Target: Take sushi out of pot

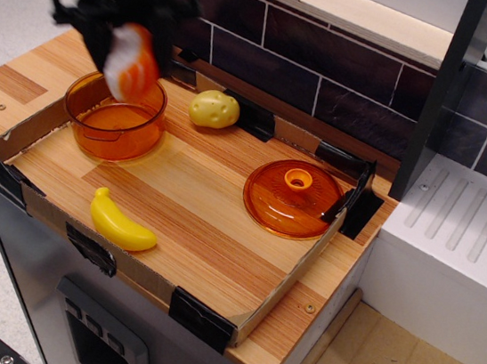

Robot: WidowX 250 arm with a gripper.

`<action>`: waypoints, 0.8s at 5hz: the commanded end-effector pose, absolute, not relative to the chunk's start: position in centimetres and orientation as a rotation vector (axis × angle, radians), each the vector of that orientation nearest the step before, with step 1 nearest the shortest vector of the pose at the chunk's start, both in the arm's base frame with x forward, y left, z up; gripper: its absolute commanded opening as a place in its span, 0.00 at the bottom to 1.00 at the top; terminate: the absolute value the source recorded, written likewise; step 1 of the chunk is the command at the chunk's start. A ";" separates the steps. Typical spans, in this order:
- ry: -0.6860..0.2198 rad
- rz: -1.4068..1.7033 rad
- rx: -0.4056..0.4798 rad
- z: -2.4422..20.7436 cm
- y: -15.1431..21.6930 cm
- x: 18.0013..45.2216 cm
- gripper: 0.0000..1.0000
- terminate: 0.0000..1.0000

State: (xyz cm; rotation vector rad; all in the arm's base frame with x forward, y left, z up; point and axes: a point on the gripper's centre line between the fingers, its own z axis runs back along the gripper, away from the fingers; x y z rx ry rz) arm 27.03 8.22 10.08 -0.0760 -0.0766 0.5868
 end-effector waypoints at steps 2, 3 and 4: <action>-0.046 0.337 -0.020 4.4 1.2 25.7 0.00 0.00; -0.027 0.277 -0.031 2.1 -0.1 25.7 0.00 0.00; -0.029 0.226 -0.038 1.1 -0.7 25.5 0.00 0.00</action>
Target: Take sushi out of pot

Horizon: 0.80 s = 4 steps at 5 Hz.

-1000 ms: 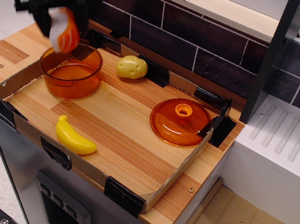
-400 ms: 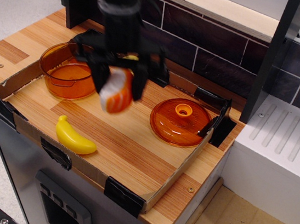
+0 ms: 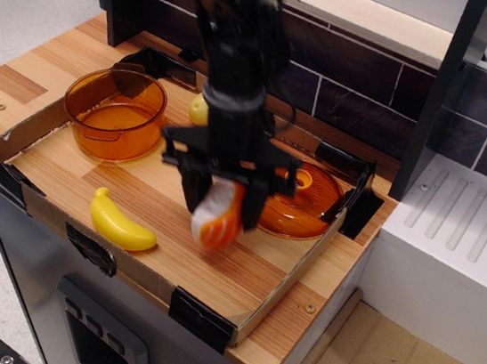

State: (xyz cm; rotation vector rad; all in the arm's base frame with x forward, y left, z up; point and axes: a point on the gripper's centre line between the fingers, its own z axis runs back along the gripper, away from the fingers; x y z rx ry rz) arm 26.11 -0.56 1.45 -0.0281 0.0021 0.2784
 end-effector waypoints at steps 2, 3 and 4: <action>-0.048 0.206 -0.074 2.6 0.0 25.3 1.00 0.00; -0.068 0.281 -0.105 5.2 1.0 25.3 1.00 0.00; -0.112 0.340 -0.220 9.3 2.6 25.7 1.00 0.00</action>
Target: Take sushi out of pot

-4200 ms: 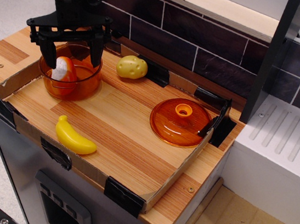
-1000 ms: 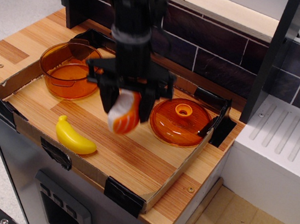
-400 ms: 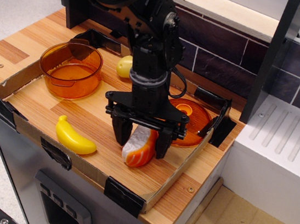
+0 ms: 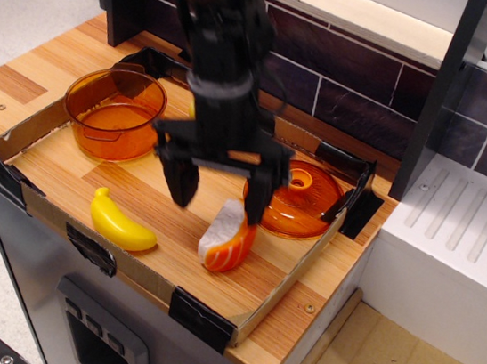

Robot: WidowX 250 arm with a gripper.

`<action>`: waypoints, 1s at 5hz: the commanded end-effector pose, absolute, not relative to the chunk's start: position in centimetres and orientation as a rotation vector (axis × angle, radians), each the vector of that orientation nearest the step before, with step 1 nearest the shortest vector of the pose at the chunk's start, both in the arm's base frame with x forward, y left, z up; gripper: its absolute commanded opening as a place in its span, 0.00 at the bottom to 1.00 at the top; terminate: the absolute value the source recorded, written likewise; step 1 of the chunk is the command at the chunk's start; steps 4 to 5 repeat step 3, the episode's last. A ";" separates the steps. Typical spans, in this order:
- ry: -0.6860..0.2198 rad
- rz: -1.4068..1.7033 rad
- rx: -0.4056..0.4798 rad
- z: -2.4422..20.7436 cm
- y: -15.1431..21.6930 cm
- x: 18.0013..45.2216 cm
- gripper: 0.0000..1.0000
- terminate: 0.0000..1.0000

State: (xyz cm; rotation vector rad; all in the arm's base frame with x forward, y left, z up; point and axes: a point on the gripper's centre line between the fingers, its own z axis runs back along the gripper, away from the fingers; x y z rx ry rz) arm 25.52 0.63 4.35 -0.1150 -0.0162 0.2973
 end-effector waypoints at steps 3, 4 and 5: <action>-0.128 0.411 -0.251 12.4 5.4 27.0 1.00 1.00; -0.128 0.411 -0.251 12.4 5.4 27.0 1.00 1.00; -0.128 0.411 -0.251 12.4 5.4 27.0 1.00 1.00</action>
